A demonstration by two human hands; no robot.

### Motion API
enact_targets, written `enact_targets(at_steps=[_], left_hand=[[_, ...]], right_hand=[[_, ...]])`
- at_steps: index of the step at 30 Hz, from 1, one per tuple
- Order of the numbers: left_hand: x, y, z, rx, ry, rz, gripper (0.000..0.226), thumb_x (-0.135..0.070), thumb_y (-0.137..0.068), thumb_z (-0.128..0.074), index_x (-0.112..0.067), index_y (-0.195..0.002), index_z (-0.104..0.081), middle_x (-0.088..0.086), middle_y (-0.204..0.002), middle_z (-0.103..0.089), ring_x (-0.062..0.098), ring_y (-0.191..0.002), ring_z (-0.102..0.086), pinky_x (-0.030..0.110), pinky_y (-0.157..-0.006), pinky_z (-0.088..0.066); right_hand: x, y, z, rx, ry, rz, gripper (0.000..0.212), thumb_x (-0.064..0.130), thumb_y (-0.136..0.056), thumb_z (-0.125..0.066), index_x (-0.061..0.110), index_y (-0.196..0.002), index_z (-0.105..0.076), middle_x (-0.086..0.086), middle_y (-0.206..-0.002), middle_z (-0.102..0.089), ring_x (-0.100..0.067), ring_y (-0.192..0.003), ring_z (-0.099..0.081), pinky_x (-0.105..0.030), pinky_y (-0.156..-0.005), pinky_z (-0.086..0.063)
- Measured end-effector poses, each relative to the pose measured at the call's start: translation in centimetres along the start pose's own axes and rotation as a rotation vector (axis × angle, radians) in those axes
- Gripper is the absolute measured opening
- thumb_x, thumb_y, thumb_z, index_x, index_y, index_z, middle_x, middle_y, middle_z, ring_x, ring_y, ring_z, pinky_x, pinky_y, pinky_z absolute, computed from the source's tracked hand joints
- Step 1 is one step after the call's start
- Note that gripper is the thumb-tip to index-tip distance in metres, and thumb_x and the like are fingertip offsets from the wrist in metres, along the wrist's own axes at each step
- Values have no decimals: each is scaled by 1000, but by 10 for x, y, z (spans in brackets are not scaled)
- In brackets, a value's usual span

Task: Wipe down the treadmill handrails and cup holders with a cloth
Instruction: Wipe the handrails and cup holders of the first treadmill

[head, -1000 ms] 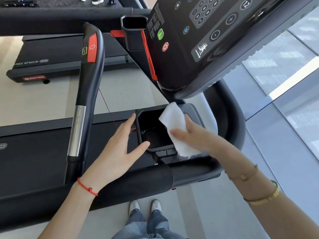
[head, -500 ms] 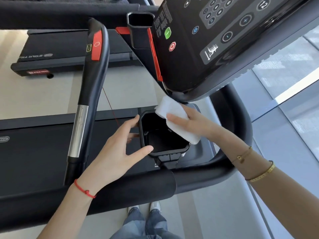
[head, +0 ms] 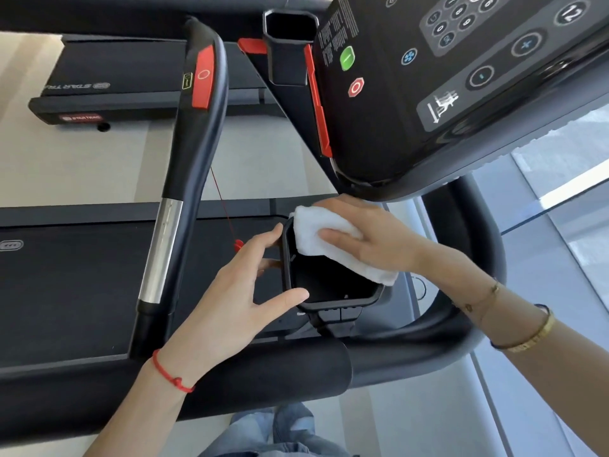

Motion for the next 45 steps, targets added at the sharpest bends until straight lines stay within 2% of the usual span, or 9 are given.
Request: enact_targets(at_steps=[6, 15, 18, 21, 27, 34, 40, 42, 45], left_hand=[[1, -1, 0, 0, -7, 0, 85, -68, -70, -63, -54, -143, -21, -61, -118, -28, -33, -111, -37, -9, -83, -30], [-1, -2, 0, -4, -45, -52, 91, -70, -70, -60, -47, -149, -21, -53, -132, -27, -22, -118, -43, 18, -103, -34], [-1, -2, 0, -11, -40, -59, 92, -69, -69, -61, -47, -150, -20, -52, -130, -27, -24, -115, -42, 14, -100, -33], [-1, -3, -1, -17, -41, -71, 93, -67, -70, -61, -43, -150, -21, -40, -138, -32, -23, -114, -45, 8, -95, -34], [0, -5, -1, -7, -18, -77, 90, -63, -71, -64, -43, -149, -24, -43, -133, -34, -23, -111, -46, -7, -83, -33], [0, -5, 0, -1, -54, -70, 95, -69, -68, -60, -40, -151, -23, -30, -146, -35, -19, -113, -48, 14, -97, -37], [1, -3, 1, 2, -151, -84, 99, -73, -69, -54, -37, -154, -19, -23, -152, -33, -22, -107, -44, 25, -107, -39], [0, -3, 2, 7, -177, -89, 99, -74, -69, -53, -37, -155, -18, -20, -153, -33, -18, -108, -44, 25, -108, -38], [0, -3, 2, 9, -203, -93, 101, -74, -69, -51, -36, -155, -16, -18, -154, -33, -13, -113, -44, 24, -107, -36]], right_hand=[[10, -23, -4, 127, 156, 36, 36, 40, -101, -45, 20, -128, -53, -1, -114, -63, -24, -102, -59, -44, -89, -46], [-20, 30, 0, -100, 70, -280, 38, 33, -103, -38, 22, -139, -39, 10, -73, -50, -21, -69, -55, -30, -64, -36], [-17, 48, 0, -97, 51, -349, 27, 38, -103, -38, 13, -112, -45, 3, -61, -46, -13, -54, -46, -20, -49, -31], [-10, 76, -4, -69, 14, -375, 37, 45, -101, -39, 13, -84, -43, -1, -64, -50, -16, -55, -48, -20, -53, -40], [-11, 68, -13, -42, -77, -465, 46, 48, -101, -35, 7, -106, -52, -6, -90, -62, -23, -82, -57, -29, -67, -37], [-3, 51, -11, -84, -128, -423, 39, 38, -104, -35, 8, -129, -34, -8, -85, -58, -22, -73, -56, -33, -65, -42], [6, 106, -20, -27, -126, -389, 25, 45, -102, -36, 21, -110, -34, 0, -66, -51, -7, -56, -49, -29, -57, -39], [11, 113, -23, 36, -75, -366, 39, 46, -101, -37, 23, -131, -28, 3, -76, -54, -4, -64, -52, -22, -60, -39], [15, 108, -30, 78, 30, -308, 74, 43, -101, -42, 21, -152, 6, -3, -123, -51, -19, -97, -52, -30, -86, -40]])
Point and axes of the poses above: each hand's wrist, its own y-axis away from the middle knuckle, its own z-axis out of the back of the hand, x = y × z, the point moved 4 cm from there along -y, towards the middle knuckle
